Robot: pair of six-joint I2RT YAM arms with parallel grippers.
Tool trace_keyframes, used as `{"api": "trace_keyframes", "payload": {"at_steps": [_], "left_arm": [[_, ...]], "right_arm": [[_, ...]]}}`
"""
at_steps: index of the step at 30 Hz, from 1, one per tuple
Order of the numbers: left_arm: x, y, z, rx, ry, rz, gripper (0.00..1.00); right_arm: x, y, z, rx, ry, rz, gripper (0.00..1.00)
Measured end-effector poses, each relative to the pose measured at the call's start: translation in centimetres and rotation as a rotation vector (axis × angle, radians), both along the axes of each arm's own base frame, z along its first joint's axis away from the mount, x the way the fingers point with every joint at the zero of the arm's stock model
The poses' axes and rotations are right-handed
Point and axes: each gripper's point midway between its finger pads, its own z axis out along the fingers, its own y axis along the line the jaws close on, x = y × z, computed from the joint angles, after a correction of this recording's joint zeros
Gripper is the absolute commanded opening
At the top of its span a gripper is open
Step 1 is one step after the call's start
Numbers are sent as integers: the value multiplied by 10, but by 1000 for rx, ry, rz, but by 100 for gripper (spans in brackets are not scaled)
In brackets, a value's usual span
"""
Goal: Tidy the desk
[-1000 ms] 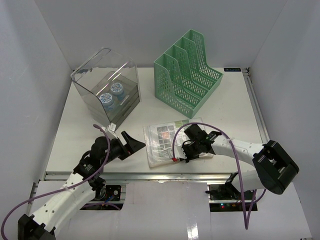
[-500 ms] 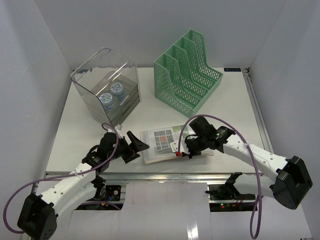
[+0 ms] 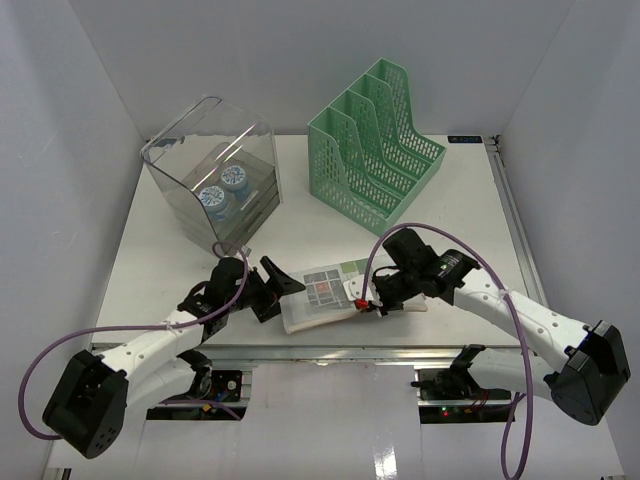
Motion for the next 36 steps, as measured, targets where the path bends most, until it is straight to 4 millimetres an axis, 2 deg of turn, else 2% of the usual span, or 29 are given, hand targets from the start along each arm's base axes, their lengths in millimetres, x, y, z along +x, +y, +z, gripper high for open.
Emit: {"api": "trace_keyframes", "payload": {"at_steps": [6, 14, 16, 18, 20, 23, 28, 32, 34, 36], "left_arm": [[6, -8, 4, -43, 12, 18, 70], [13, -18, 18, -120, 8, 41, 30], [15, -20, 23, -141, 1, 42, 15], [16, -23, 29, -163, -8, 39, 1], [18, -25, 35, -188, -16, 39, 0], [19, -28, 45, -227, -29, 40, 0], [18, -29, 60, -270, -35, 51, 0], [22, -31, 73, -293, -37, 68, 0], [25, -32, 78, -295, -34, 82, 0], [29, -33, 81, -294, -28, 95, 0]], "right_arm": [[1, 10, 22, 54, 2, 6, 8], [2, 11, 25, 60, 17, -13, 8], [3, 10, 25, 59, 20, -21, 13], [3, 10, 25, 57, 23, -25, 23], [3, 9, 25, 56, 26, -28, 35], [4, 10, 25, 58, 25, -33, 62], [14, 12, 31, 75, -28, -76, 89], [22, 16, 43, 84, -65, -116, 98], [25, 21, 50, 80, -69, -139, 90], [27, 31, 60, 85, -67, -158, 90]]}}
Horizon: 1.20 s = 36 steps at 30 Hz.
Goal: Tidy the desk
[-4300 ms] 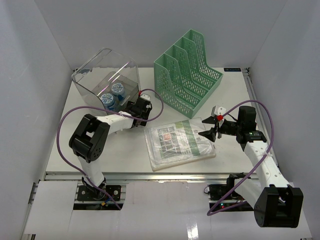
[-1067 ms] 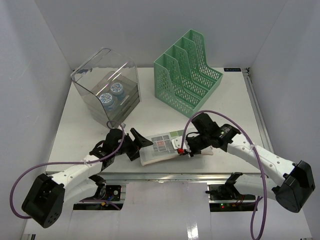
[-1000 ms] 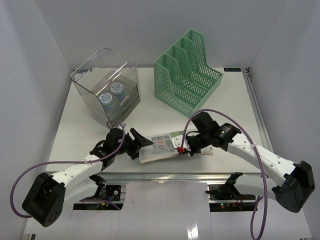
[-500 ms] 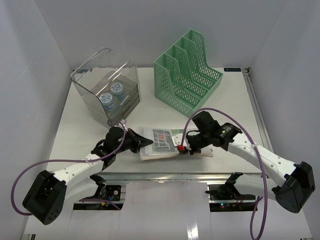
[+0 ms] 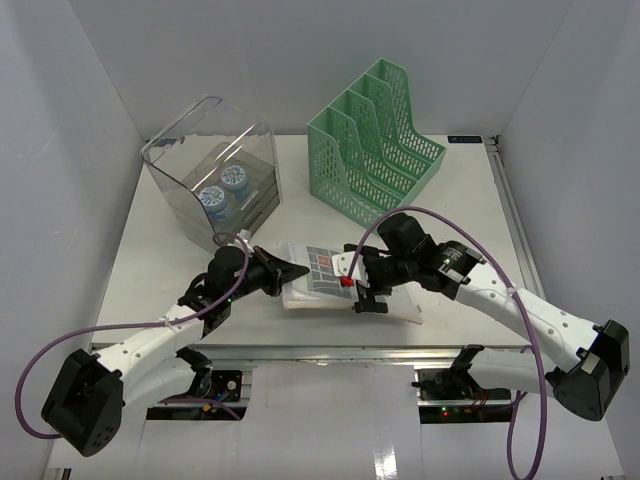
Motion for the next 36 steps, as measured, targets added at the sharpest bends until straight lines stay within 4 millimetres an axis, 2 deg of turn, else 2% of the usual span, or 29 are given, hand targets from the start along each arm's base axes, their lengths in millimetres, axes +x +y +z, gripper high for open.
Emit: {"api": "trace_keyframes", "payload": {"at_steps": [3, 10, 15, 22, 26, 29, 30, 32, 34, 36], "left_arm": [[7, -2, 3, 4, 11, 16, 0], [25, -7, 1, 38, 60, 56, 0], [33, -11, -1, 51, 80, 64, 0], [41, -14, 2, 55, 81, 73, 0], [43, -15, 4, 55, 79, 76, 0], [43, -15, 3, 56, 80, 76, 0], [43, -15, 3, 56, 80, 77, 0], [43, -15, 3, 56, 81, 77, 0], [43, -15, 2, 58, 84, 77, 0], [43, -15, 2, 58, 86, 77, 0]], "right_arm": [[5, 12, 12, 20, -6, -43, 90], [14, 27, 32, 73, 43, -231, 90], [9, 34, 33, 83, 49, -293, 90], [2, 37, 26, 77, 68, -312, 91], [13, 36, 4, 25, 22, -372, 92], [21, 35, -18, -36, -5, -414, 97], [24, 34, -24, -51, -15, -426, 96], [29, 31, -32, -79, -40, -454, 83], [35, 29, -32, -85, -70, -476, 71], [40, 31, -29, -70, -89, -490, 64]]}}
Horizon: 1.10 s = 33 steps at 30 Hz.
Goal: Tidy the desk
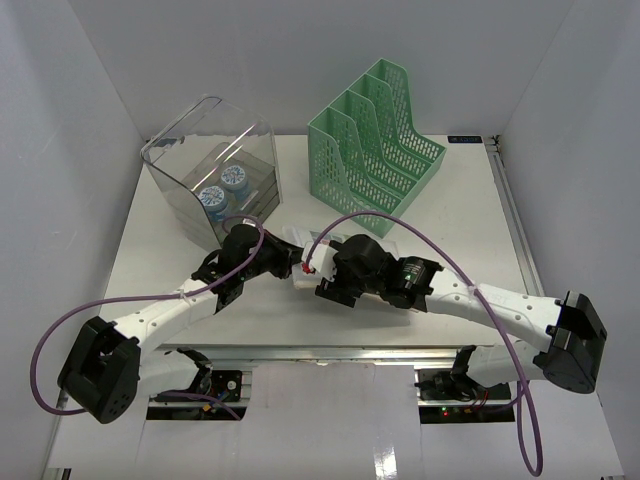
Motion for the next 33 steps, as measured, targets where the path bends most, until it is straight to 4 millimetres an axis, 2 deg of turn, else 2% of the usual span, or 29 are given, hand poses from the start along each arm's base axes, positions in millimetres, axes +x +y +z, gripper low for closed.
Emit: {"api": "trace_keyframes", "payload": {"at_steps": [2, 5, 13, 17, 19, 21, 23, 25, 28, 31, 33], "left_arm": [[0, 0, 0, -1, 0, 2, 0], [1, 0, 0, -2, 1, 5, 0], [1, 1, 1, -1, 0, 9, 0], [2, 2, 2, -1, -4, 14, 0], [3, 2, 2, 1, -6, 21, 2], [3, 3, 1, 3, -6, 24, 14], [3, 3, 1, 3, -7, 26, 39], [3, 3, 2, -2, -8, 26, 60], [0, 4, 11, -17, -37, 18, 86], [-4, 6, 33, -29, -115, 0, 96], [-6, 8, 56, -27, -192, -11, 98]], "right_arm": [[2, 1, 2, 6, -12, -2, 57], [2, 3, 2, 6, -13, 2, 52], [-1, 13, -15, -47, -8, 25, 42], [1, 12, -13, -57, -35, 28, 24], [3, 12, -12, -64, -50, 32, 19], [4, 12, -12, -68, -61, 37, 15], [5, 12, -11, -71, -69, 44, 9], [3, 11, -10, -73, -68, 54, 8], [-3, 10, -7, -69, -44, 88, 8], [-11, 9, 7, -33, 4, 134, 8], [-14, 10, 28, 24, 23, 166, 8]]}}
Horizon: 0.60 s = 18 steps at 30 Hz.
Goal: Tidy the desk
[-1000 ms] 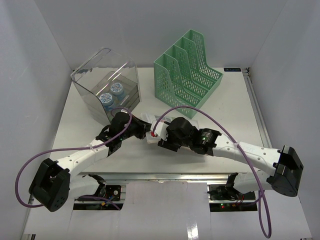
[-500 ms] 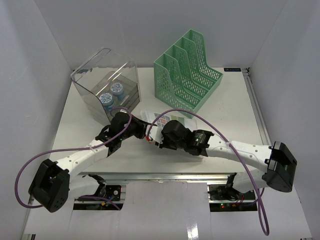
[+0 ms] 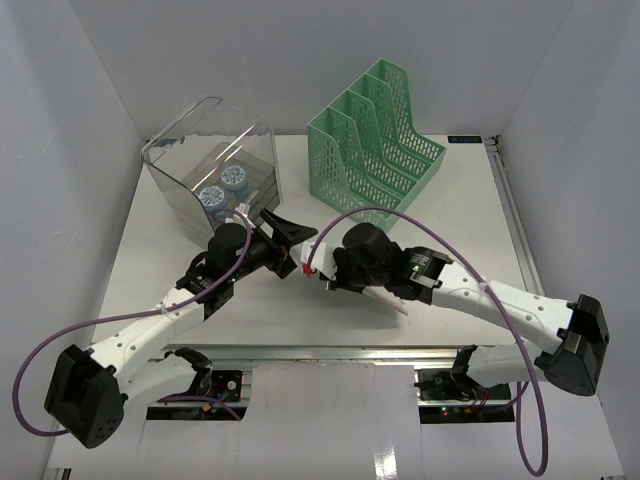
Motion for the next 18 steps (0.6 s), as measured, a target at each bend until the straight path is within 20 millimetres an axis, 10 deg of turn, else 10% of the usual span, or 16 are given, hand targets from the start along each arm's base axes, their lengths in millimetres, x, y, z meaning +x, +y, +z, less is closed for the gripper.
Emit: {"api": "trace_keyframes", "payload": {"at_steps": [10, 18], "left_arm": [[-1, 8, 135, 93, -454, -37, 98], [-35, 37, 176, 168, -693, -25, 98]], "right_arm": [[29, -44, 114, 286, -94, -28, 8], [97, -114, 171, 397, -216, -270, 8]]}}
